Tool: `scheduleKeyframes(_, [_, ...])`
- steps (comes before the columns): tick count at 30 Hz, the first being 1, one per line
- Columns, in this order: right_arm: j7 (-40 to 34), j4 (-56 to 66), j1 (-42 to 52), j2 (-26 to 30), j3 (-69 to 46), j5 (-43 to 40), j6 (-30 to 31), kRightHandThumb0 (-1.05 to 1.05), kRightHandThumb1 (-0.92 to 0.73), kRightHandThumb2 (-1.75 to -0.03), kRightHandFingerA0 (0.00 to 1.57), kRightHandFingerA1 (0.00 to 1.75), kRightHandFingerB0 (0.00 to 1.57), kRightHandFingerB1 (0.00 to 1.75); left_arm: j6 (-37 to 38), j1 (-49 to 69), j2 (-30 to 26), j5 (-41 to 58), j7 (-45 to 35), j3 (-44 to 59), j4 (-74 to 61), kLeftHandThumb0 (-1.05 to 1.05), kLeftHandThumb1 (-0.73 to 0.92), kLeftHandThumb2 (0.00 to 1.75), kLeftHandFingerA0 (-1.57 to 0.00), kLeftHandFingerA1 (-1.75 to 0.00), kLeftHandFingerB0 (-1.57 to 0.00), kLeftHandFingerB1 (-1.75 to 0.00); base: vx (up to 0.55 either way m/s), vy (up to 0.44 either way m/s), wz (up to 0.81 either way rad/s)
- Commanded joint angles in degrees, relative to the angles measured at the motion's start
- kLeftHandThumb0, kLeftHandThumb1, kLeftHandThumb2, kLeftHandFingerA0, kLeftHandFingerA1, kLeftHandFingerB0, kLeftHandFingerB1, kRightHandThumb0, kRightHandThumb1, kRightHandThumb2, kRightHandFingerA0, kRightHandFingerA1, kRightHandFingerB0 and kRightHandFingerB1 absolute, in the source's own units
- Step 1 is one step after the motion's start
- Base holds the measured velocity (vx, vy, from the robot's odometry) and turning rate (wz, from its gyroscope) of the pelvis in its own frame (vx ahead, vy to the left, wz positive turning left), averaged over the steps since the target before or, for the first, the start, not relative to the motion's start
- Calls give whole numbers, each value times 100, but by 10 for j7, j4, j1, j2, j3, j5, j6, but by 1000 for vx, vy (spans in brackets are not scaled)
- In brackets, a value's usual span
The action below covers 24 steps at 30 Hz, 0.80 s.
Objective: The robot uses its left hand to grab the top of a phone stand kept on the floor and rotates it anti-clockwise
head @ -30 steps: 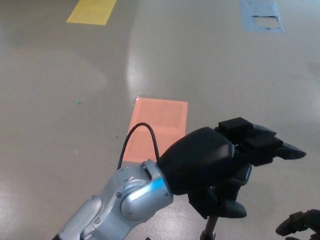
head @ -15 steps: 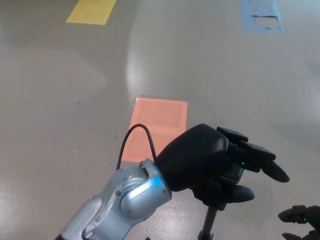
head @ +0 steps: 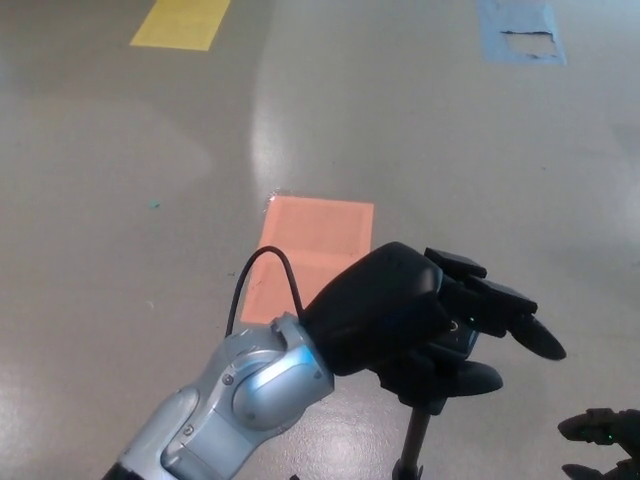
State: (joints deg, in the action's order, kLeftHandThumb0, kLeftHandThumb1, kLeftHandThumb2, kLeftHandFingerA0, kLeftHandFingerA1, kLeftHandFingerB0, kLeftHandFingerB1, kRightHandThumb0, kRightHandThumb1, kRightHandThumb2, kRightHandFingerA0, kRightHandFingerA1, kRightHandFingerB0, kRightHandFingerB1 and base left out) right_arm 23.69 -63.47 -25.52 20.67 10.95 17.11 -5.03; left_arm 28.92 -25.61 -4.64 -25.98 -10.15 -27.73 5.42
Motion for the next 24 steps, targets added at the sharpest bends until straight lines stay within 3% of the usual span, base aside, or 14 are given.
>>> scheduleKeyframes(1, [-3,0,-1,0,-5,-9,14,-57,-64,-86,43,51,6,32,7,-4,-6,29,-13,12,10,-24,66,60,-74,-130,-81,-44,0,0,0])
scheduleKeyframes(2, [-3,0,-2,0,-5,-8,14,-50,-76,-64,51,40,11,22,-5,-2,-3,48,-28,12,8,-25,67,61,-75,-132,-80,-43,0,0,0])
scheduleKeyframes(3, [-2,0,-3,1,-4,-7,13,-50,-76,-64,51,40,11,22,-19,0,0,70,-46,13,5,-25,67,61,-75,-132,-80,-43,0,0,0])
scheduleKeyframes(4, [-3,-1,-3,1,-4,-7,13,-51,-76,-64,51,41,11,22,-38,2,2,94,-67,14,-1,-22,67,60,-88,-99,-78,-43,0,0,0])
scheduleKeyframes(7, [-3,-5,-9,1,-1,-3,14,-60,-65,-88,43,52,5,29,-74,3,7,146,-107,18,-10,-20,66,60,-95,-76,-78,-43,0,0,0])
scheduleKeyframes(8, [-2,-5,-12,1,3,0,16,-54,-79,-63,48,40,5,26,-106,2,7,172,-132,20,-20,-22,67,60,-96,-49,-76,-43,0,0,0])
scheduleKeyframes(12, [2,0,-14,4,5,2,16,-54,-79,-63,48,40,2,26,-160,-2,5,207,-167,25,-38,-23,67,61,-90,-46,-75,-42,0,0,0])
scheduleKeyframes(13, [2,-2,-15,4,4,2,15,-59,-66,-92,39,54,1,24,-179,-4,4,215,-177,27,-45,-23,67,61,-89,-46,-74,-42,0,0,0])
scheduleKeyframes(14, [3,-3,-16,4,4,1,14,-59,-66,-92,39,54,1,24,-192,-4,3,221,-184,28,-50,-23,67,61,-89,-46,-74,-42,0,0,0])
scheduleKeyframes(15, [3,-4,-17,3,4,2,16,-54,-78,-66,47,41,4,19,-213,-6,2,230,-193,30,-57,-23,67,61,-90,-46,-74,-42,0,0,0])
scheduleKeyframes(18, [0,-5,-22,3,8,7,20,-56,-78,-66,49,41,6,20,-246,-7,5,259,-210,37,-63,-23,66,60,-96,-47,-74,-42,0,0,0])
scheduleKeyframes(19, [-1,-7,-24,2,9,9,20,-63,-66,-89,44,52,5,29,-250,-7,7,266,-213,39,-63,-24,66,60,-95,-47,-74,-42,0,0,0])
scheduleKeyframes(23, [2,-11,-30,3,14,14,16,-66,-67,-88,45,51,8,39,-271,-10,6,271,-223,43,-67,-23,67,61,-90,-46,-75,-42,0,0,0])
scheduleKeyframes(24, [3,-12,-31,3,16,16,15,-58,-80,-63,53,39,17,30,-274,-11,6,274,-225,44,-67,-23,67,60,-90,-47,-75,-43,0,0,0])
